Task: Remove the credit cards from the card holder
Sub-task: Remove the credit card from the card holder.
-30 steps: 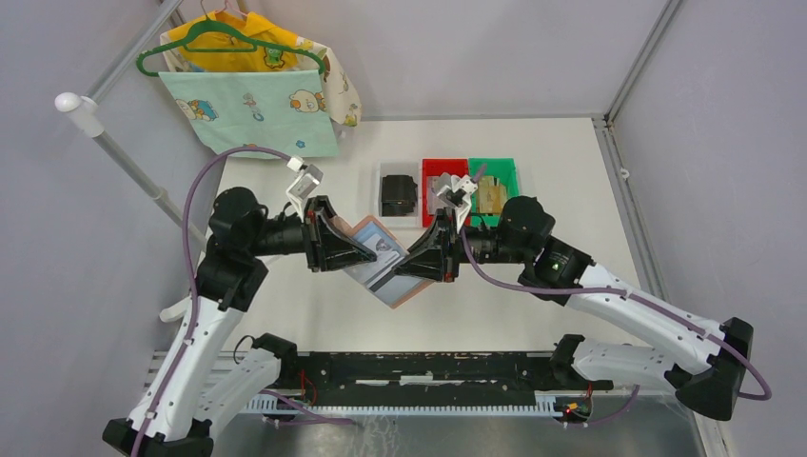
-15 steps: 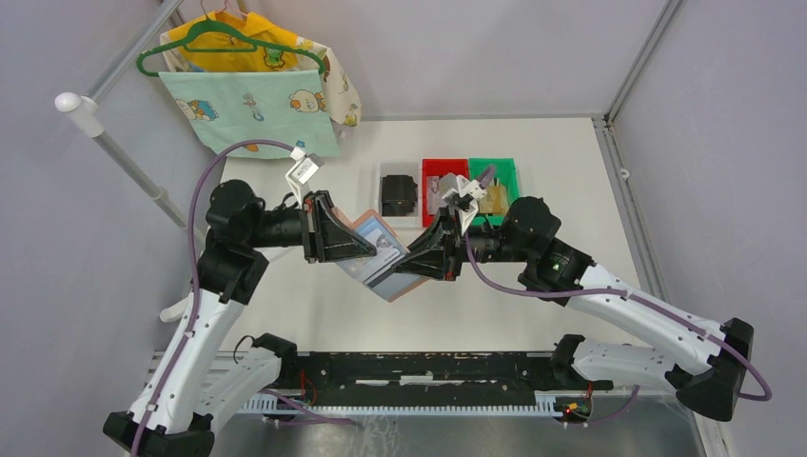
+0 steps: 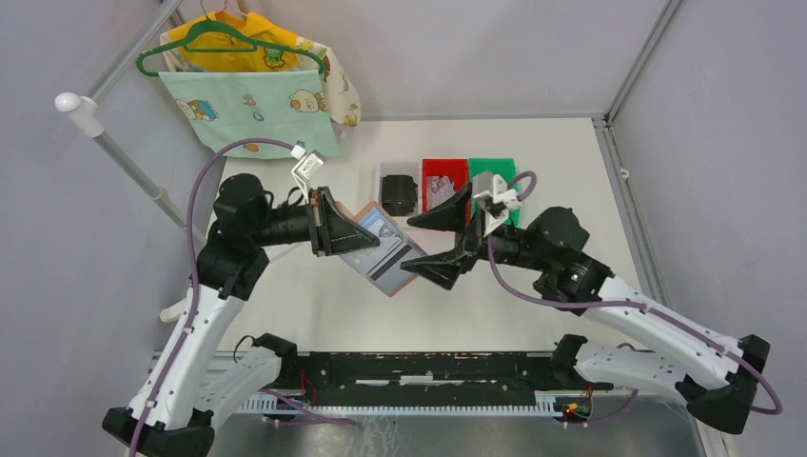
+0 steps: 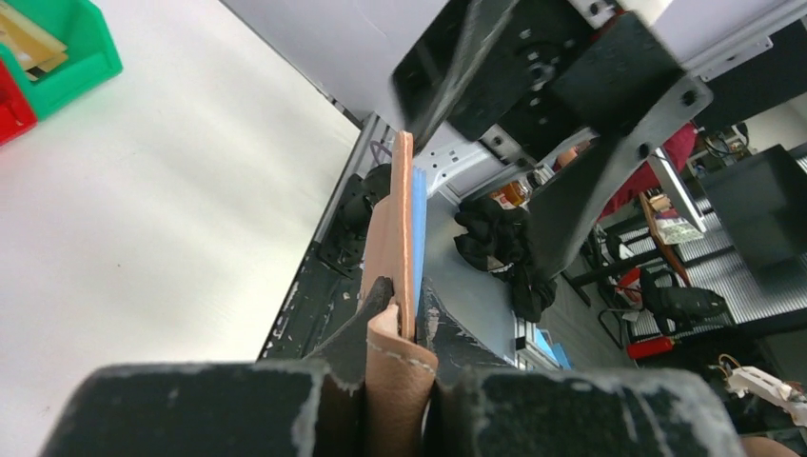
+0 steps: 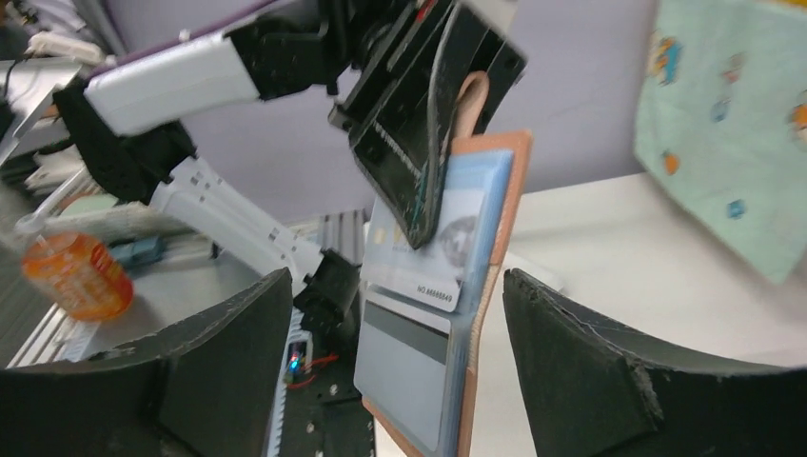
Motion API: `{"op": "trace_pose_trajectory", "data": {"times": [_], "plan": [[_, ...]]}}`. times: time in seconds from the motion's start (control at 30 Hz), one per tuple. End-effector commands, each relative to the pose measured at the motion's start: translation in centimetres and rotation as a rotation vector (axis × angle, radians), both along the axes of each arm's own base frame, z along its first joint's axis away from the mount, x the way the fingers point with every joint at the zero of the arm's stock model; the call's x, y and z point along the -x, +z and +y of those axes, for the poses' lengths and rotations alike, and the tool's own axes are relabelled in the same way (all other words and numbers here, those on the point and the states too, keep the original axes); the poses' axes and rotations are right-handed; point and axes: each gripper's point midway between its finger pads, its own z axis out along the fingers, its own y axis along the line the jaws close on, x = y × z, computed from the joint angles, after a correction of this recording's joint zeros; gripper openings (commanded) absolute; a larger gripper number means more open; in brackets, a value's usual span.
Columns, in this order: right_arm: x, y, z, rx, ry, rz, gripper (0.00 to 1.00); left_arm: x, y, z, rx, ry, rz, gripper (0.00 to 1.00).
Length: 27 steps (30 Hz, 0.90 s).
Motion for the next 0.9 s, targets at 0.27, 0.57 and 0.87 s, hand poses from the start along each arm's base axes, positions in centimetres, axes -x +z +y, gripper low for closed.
{"op": "trace_pose_trajectory", "data": {"times": [0.27,0.57,0.87], "plan": [[1.8,7.2,-2.9,-0.297,0.035,0.21,0.71,-2.8,1.3,0.0,0.023,0.132,-0.054,0.02],[1.0,1.5,0.2,-0.257,0.092,0.454,0.68,-3.1,2.3,-0.1,0.039,0.145,-0.036,0.02],[-0.4,-0.5,1.8,-0.248,0.074,0.534,0.67,-2.2,3.1,-0.1,0.074,0.116,-0.007,0.02]]}}
